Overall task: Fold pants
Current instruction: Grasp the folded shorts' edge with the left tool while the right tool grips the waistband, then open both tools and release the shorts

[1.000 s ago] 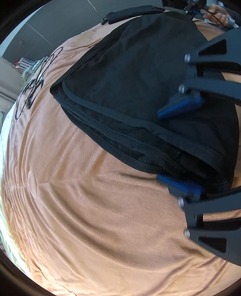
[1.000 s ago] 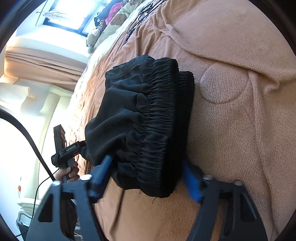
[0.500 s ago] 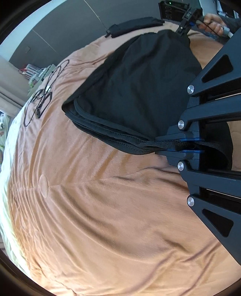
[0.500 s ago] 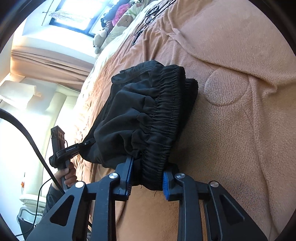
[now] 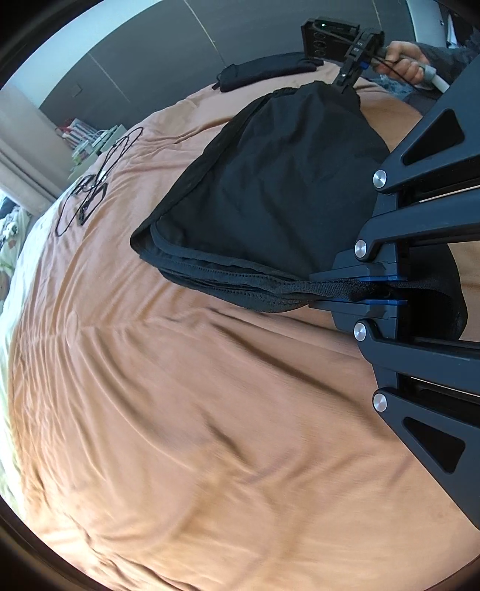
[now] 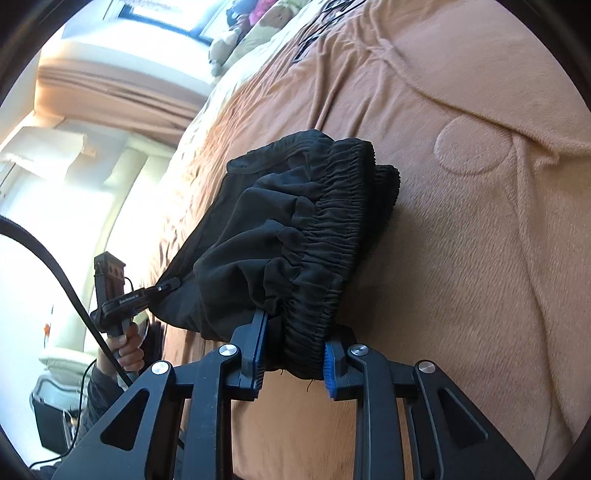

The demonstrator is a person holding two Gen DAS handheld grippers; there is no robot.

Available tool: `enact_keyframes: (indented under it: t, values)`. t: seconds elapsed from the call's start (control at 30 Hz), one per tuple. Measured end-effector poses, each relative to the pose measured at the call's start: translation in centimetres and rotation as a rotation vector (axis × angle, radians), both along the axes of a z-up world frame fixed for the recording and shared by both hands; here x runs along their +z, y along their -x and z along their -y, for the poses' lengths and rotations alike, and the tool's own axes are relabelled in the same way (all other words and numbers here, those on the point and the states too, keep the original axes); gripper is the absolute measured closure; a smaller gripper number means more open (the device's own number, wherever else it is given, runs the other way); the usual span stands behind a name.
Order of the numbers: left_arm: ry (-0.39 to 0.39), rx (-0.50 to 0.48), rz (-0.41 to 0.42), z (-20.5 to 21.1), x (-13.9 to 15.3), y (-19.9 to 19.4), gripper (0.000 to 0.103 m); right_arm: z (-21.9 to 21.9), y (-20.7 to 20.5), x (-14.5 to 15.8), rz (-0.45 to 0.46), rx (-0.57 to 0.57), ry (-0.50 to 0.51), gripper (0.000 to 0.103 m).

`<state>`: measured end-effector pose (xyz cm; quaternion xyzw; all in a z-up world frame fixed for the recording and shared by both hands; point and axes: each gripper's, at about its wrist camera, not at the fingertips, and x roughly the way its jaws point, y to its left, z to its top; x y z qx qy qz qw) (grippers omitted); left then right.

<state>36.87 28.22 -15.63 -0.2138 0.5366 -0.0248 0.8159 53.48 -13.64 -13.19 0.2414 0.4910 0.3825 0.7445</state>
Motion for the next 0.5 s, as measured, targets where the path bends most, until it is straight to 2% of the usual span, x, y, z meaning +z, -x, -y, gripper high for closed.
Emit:
enact_keyframes:
  t: [0.3,0.5]
  values:
    - [0.080,0.083,-0.018,0.3,-0.4,7.1,0.097,-1.3,-1.8,1.9,0.050,0.120,0.081,0.081]
    - [0.139,0.116,-0.024,1.8,-0.9,10.3,0.097,-2.1,-3.8,3.5,0.085,0.217,0.173,0.082]
